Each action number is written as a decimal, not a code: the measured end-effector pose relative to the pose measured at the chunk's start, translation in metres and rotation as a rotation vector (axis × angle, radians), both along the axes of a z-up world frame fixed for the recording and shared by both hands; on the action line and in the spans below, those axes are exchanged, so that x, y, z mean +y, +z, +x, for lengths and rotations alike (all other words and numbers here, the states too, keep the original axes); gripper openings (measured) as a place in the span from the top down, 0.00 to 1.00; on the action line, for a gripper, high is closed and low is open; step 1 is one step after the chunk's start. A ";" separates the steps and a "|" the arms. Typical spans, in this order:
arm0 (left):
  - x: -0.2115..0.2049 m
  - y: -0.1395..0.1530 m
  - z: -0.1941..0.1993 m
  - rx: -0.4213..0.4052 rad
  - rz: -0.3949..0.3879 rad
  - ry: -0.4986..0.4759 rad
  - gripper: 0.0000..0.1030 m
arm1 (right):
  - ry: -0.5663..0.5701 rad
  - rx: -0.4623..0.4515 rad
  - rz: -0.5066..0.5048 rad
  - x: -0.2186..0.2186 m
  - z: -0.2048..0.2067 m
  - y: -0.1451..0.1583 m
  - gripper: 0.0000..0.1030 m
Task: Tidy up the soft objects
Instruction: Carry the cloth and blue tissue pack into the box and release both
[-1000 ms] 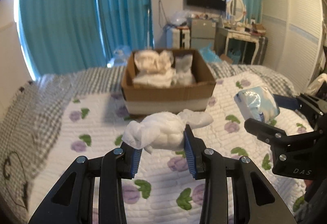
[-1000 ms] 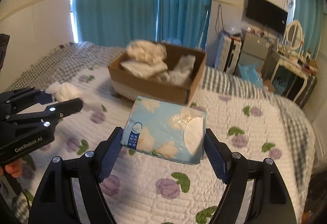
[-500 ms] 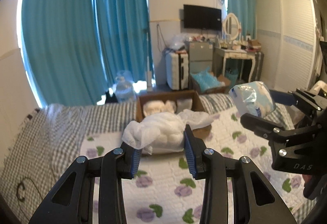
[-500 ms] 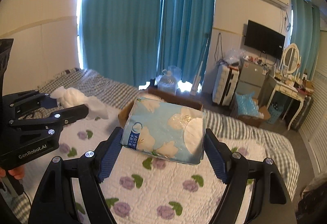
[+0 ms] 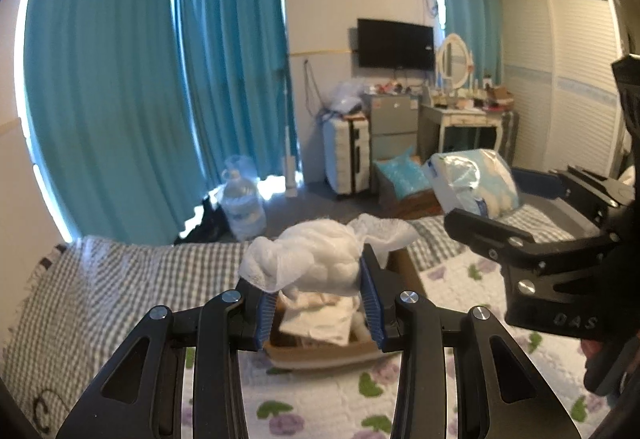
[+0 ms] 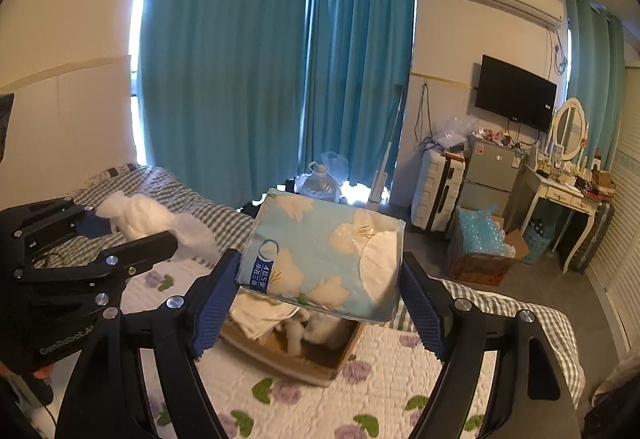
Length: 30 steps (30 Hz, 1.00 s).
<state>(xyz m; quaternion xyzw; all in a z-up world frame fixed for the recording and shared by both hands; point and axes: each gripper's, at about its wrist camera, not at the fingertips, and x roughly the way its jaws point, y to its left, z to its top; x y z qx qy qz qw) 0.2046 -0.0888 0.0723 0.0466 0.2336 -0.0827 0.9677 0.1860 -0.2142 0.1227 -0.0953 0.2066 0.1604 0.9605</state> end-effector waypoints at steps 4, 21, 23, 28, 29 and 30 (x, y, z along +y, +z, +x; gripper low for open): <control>-0.005 -0.022 0.049 0.055 -0.016 0.013 0.64 | -0.015 0.035 0.003 0.000 0.044 -0.016 0.24; -0.030 -0.120 0.157 0.209 0.052 0.032 0.64 | -0.053 0.190 0.047 -0.011 0.179 -0.118 0.24; -0.034 -0.121 0.156 0.200 0.058 0.019 0.62 | -0.051 0.200 0.049 -0.012 0.185 -0.125 0.24; -0.032 -0.122 0.153 0.145 0.075 0.048 0.47 | -0.042 0.188 0.080 -0.013 0.192 -0.126 0.21; -0.032 -0.122 0.151 0.138 0.081 0.055 0.42 | -0.049 0.185 0.082 -0.013 0.192 -0.126 0.17; -0.031 -0.121 0.150 0.133 0.081 0.059 0.30 | -0.062 0.178 0.088 -0.015 0.193 -0.125 0.16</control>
